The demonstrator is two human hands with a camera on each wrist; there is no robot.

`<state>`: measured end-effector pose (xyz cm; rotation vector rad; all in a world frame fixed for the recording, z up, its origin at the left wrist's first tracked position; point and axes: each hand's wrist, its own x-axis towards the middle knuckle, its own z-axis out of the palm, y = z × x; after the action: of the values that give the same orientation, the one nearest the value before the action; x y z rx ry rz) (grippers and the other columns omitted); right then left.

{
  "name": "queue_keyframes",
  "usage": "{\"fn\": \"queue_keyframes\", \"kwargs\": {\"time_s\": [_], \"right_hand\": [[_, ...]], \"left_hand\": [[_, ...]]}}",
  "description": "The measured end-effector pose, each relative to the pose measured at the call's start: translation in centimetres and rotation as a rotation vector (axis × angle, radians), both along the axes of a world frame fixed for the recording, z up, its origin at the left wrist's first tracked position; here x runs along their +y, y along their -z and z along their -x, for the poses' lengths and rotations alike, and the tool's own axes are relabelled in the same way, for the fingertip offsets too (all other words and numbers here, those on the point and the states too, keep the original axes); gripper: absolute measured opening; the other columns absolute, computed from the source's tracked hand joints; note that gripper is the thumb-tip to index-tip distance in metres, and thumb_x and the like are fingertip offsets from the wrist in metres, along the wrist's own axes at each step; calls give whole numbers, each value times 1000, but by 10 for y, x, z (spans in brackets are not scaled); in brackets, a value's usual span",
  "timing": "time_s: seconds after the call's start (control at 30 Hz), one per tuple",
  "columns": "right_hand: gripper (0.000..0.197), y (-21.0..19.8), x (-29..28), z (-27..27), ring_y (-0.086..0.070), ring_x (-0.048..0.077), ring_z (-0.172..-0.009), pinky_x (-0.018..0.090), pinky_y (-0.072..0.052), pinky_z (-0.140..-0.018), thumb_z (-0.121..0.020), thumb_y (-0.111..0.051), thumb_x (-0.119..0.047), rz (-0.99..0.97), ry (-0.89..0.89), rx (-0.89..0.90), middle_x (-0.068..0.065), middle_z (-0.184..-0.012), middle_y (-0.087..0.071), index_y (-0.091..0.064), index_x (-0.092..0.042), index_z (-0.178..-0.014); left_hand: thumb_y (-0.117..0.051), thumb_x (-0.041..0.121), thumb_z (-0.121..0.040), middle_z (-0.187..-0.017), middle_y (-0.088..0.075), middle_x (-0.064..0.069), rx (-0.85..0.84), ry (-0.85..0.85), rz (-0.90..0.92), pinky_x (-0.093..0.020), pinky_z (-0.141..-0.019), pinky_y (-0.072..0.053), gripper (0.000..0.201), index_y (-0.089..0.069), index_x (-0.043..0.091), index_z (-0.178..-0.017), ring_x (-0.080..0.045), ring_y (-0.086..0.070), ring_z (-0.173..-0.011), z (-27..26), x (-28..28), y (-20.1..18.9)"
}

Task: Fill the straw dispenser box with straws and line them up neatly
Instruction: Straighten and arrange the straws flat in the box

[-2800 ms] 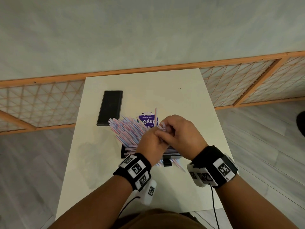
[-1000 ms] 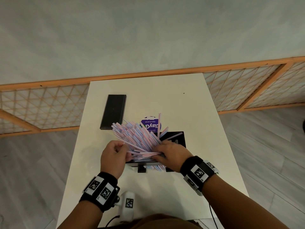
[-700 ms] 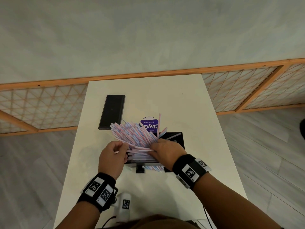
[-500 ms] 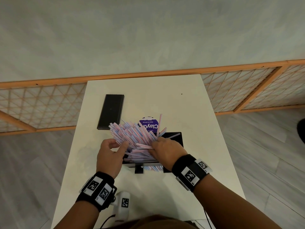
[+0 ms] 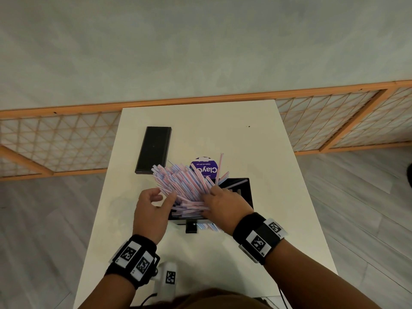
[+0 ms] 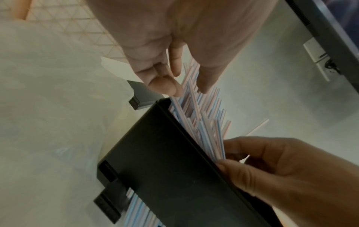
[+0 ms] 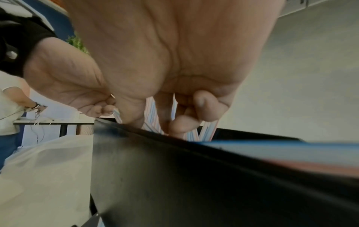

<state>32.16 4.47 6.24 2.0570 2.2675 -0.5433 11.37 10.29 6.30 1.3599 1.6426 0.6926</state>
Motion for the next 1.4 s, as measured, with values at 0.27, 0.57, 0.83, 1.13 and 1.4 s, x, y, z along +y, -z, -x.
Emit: {"fn": "queue_keyframes", "kwargs": {"time_s": [0.27,0.57,0.83,1.13,1.4], "right_hand": [[26,30,-14,-13,-63,28,-95,46,-56,-81,-101,-47,-35,-80,58,122,1,-105,-62,-67,-25,-112],[60,9,-12,-32,-57,13,-83,35,-54,-77,-82,-39,-84,120,100,257,-8,-89,-58,-61,-28,-87],[55,-10,22,-26,-63,17,-81,35,-57,-78,-67,-76,-69,444,-47,26,-6,-91,-66,-59,-28,-99],[39,-4,28,-19,-64,22,-89,34,-55,-79,-78,-79,-36,449,-84,42,-1,-100,-68,-63,-24,-112],[28,-15,-4,-35,-56,13,-71,28,-45,-63,-81,-70,-48,96,124,316,-4,-82,-61,-58,-23,-86]], "left_hand": [[-76,35,-88,-120,-49,1,368,441,-546,-29,-87,-46,41,-62,22,-124,-18,-52,-103,-5,-31,-19],[-46,49,-97,-124,-57,5,781,910,-626,-39,-89,-45,35,-61,36,-126,-23,-53,-107,-23,-33,21],[-52,43,-96,-112,-61,4,863,969,-677,-40,-80,-47,39,-58,29,-132,-25,-54,-98,-20,-29,32],[-38,47,-98,-110,-66,4,888,975,-646,-42,-76,-50,46,-58,27,-134,-25,-54,-90,-24,-29,36],[-39,51,-98,-106,-67,3,871,985,-668,-44,-77,-50,49,-61,24,-133,-28,-56,-88,-22,-29,35]]}}
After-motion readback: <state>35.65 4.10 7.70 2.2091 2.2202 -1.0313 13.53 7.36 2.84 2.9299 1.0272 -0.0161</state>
